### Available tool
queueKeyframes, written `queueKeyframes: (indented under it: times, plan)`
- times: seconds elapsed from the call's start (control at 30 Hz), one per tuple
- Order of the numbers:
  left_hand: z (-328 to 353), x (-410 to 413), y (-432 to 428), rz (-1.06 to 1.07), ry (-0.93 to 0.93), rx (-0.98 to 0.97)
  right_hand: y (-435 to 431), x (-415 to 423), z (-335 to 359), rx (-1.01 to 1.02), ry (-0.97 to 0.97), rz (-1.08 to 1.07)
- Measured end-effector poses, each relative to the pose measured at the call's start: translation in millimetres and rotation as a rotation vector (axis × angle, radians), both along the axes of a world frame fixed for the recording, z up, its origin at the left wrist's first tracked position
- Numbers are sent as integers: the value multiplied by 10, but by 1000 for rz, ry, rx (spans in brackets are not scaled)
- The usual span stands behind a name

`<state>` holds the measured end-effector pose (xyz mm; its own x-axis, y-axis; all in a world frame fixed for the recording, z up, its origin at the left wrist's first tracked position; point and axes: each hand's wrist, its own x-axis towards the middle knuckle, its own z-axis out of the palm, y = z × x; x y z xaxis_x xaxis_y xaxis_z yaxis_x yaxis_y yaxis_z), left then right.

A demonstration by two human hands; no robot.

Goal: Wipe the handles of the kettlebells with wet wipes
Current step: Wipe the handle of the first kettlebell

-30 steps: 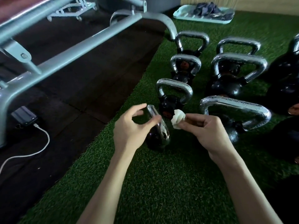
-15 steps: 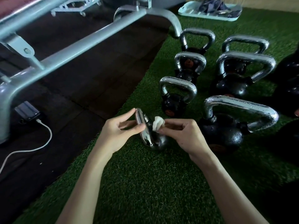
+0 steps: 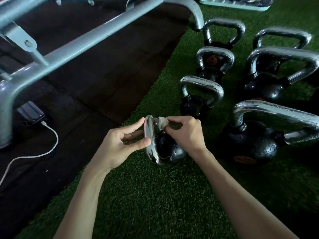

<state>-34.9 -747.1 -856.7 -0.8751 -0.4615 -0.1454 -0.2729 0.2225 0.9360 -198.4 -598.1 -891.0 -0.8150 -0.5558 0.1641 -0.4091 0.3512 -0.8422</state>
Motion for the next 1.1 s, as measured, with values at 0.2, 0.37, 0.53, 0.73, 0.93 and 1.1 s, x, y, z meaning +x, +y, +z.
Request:
queueKeyframes:
  times: [0.2,0.37,0.53,0.73,0.93,1.1]
  plan:
    - [-68,32,-65,15,2,1,-148,37,96,-107,114,59]
    - [-81,22,-67,3,18,-34,-19,82,4,-89,124,118]
    - [-54,-8,-68,-10,24,-63,-70,32,124,-165,-25,137]
    - [-71,20,-104,-15,50,-57,288,349,83,-132,-6,296]
    - [-97,28,-83,-21,90,-36,100,274,202,-162,-90,215]
    - [-90,9,-56,-15,87,-44,272,379,158,-138,-118,251]
